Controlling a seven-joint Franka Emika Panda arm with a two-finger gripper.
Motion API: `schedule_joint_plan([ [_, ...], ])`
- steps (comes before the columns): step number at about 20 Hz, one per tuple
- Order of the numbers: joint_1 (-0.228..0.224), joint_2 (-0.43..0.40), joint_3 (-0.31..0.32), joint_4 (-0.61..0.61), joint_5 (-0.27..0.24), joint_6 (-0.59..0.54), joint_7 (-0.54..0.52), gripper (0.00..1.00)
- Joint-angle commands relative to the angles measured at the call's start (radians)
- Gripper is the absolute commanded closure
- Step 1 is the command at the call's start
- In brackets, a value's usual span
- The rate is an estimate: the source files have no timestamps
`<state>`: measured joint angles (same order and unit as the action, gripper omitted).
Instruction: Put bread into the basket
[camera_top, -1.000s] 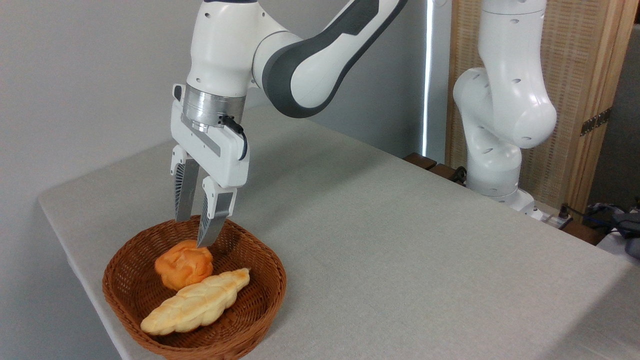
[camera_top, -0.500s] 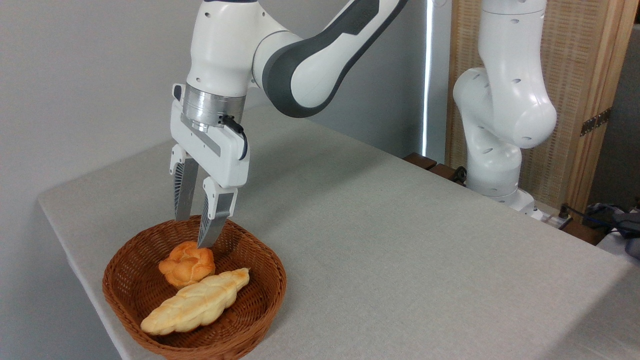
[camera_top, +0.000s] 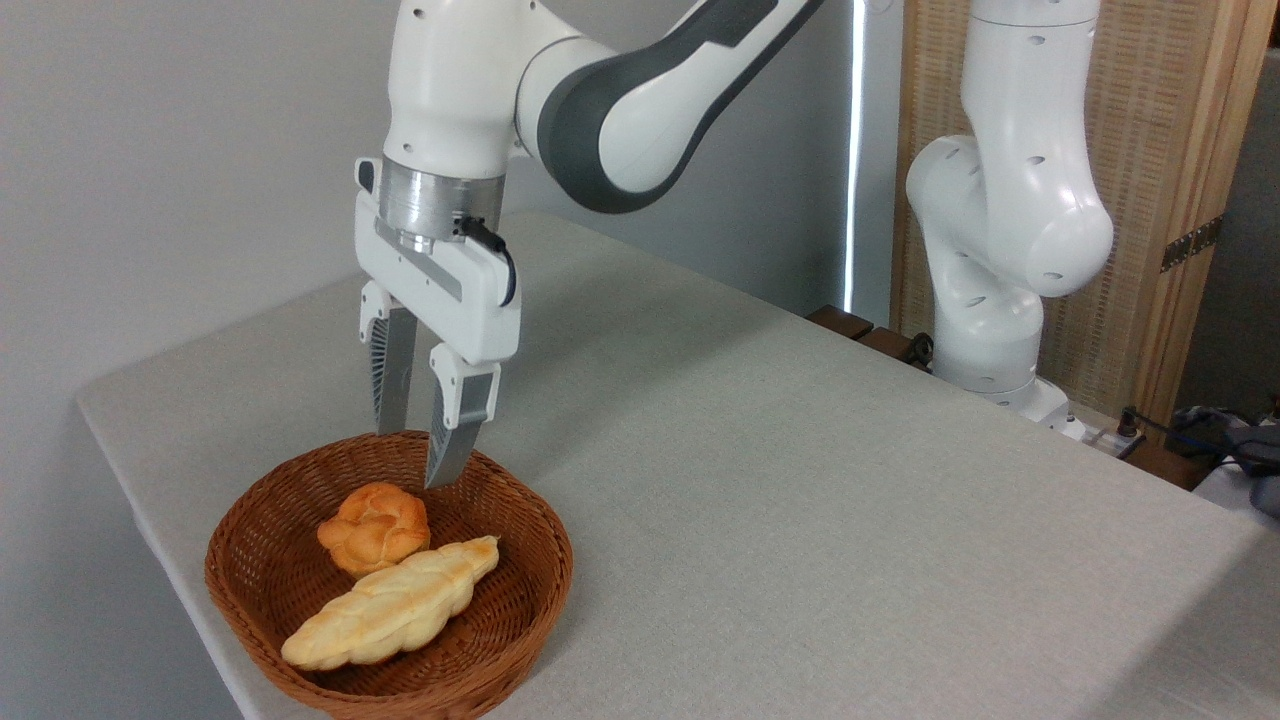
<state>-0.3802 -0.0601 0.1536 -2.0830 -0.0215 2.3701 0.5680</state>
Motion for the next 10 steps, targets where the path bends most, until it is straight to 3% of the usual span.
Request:
schedule_joint_plan([
  [1,-0.005,-0.056,0.011,0.005,-0.009,-0.106,-0.011,0.00],
  [10,-0.005,-0.119,0.031,0.003,-0.008,-0.284,0.001,0.00],
])
